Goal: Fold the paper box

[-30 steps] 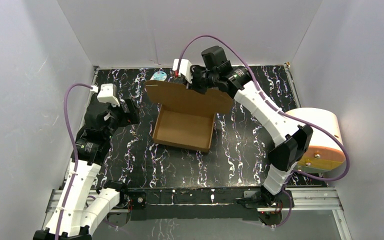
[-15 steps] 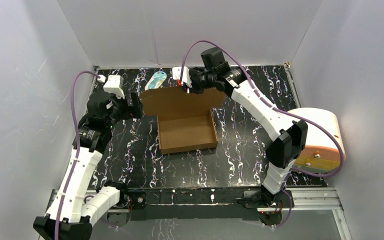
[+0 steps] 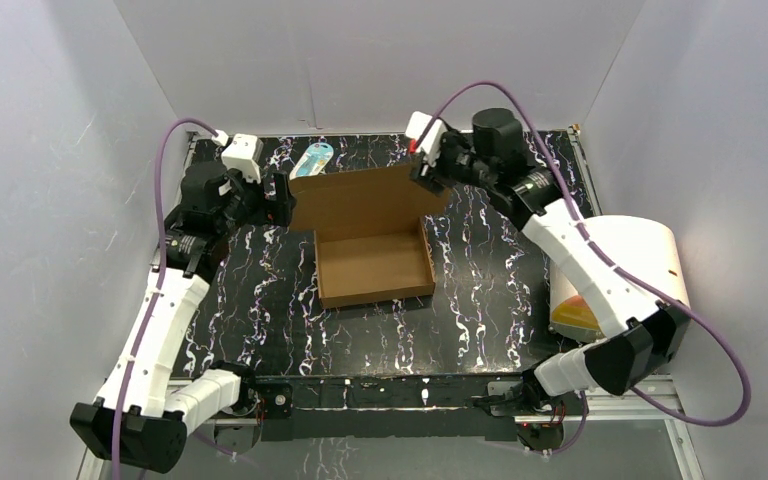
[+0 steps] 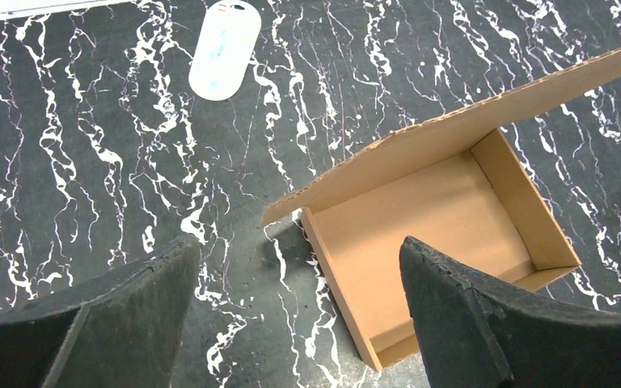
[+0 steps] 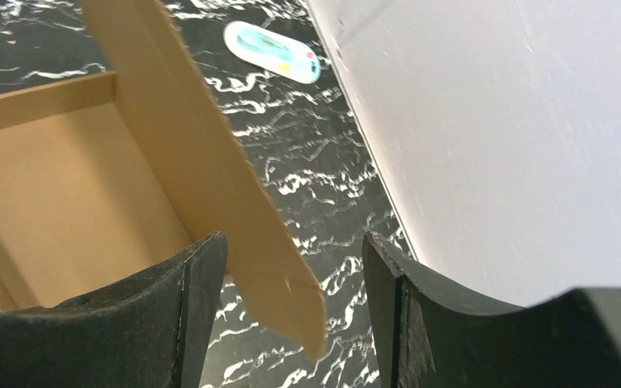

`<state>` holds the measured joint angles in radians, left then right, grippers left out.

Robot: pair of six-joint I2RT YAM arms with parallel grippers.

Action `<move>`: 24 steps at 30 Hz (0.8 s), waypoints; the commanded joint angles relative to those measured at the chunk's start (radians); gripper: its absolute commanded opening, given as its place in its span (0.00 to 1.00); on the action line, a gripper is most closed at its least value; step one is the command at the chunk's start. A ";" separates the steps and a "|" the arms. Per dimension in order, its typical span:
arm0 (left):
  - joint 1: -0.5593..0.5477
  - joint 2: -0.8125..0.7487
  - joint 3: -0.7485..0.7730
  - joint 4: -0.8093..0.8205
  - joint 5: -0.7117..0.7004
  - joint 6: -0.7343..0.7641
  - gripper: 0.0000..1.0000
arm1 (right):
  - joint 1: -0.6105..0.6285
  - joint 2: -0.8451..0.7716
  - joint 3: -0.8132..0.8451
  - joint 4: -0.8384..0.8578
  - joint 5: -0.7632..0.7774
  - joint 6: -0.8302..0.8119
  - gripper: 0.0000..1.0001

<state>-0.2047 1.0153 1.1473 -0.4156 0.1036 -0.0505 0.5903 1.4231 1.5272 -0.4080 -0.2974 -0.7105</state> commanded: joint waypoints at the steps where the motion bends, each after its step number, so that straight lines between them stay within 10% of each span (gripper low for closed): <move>1: 0.005 0.047 0.059 0.016 0.024 0.041 0.90 | -0.081 -0.047 -0.066 0.099 0.049 0.147 0.71; 15: 0.005 0.198 0.150 0.013 0.141 0.109 0.84 | -0.191 -0.061 -0.165 0.155 -0.079 0.206 0.56; 24: 0.005 0.229 0.170 -0.008 0.182 0.097 0.50 | -0.193 -0.041 -0.165 0.155 -0.140 0.233 0.39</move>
<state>-0.2047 1.2587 1.2774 -0.4080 0.2489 0.0425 0.4000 1.3815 1.3586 -0.3096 -0.3889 -0.5072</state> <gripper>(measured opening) 0.572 0.436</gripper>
